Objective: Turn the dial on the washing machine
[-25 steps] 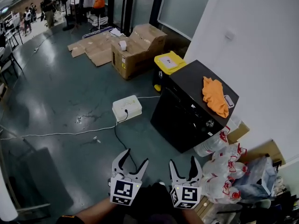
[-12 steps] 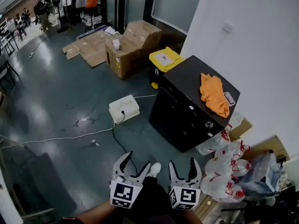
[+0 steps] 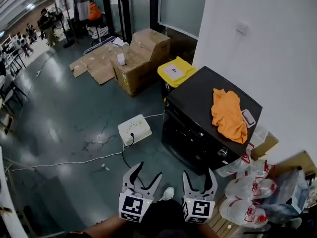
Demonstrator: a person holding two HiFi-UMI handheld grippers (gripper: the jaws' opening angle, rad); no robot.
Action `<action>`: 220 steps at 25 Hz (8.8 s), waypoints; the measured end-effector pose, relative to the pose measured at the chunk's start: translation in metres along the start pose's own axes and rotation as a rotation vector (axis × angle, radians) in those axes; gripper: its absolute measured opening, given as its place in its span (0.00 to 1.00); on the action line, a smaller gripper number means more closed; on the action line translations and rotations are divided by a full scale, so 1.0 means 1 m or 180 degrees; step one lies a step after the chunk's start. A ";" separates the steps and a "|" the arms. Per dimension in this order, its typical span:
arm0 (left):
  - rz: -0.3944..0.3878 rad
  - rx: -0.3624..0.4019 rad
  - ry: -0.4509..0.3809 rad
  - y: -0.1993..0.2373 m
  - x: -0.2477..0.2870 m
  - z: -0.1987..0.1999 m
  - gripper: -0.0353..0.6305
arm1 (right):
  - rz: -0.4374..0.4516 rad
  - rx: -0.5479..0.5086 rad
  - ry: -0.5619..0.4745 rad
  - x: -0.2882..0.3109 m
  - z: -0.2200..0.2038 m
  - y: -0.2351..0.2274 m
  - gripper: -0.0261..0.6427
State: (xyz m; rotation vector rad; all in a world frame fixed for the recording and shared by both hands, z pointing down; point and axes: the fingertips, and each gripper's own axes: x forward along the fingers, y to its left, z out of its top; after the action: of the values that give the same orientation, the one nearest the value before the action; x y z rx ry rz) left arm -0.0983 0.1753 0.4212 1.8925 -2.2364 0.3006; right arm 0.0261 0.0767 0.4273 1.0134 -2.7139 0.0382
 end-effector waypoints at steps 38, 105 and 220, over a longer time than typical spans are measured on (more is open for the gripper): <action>-0.1482 0.0496 0.0220 -0.002 0.313 0.031 0.48 | -0.1935 0.0363 0.0968 0.126 -0.071 -0.186 0.57; -0.1448 0.0672 0.0834 -0.017 0.366 -0.059 0.48 | -0.2067 0.0284 0.1859 0.150 -0.210 -0.253 0.47; -0.1622 0.0518 0.0984 -0.039 0.384 -0.068 0.48 | -0.1694 0.1686 0.1071 0.144 -0.215 -0.262 0.43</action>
State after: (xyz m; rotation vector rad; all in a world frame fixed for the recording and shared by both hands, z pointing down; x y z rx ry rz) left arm -0.1209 -0.1758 0.5941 2.2323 -1.5137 0.6490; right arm 0.1382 -0.1911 0.6535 1.6634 -2.0910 0.7824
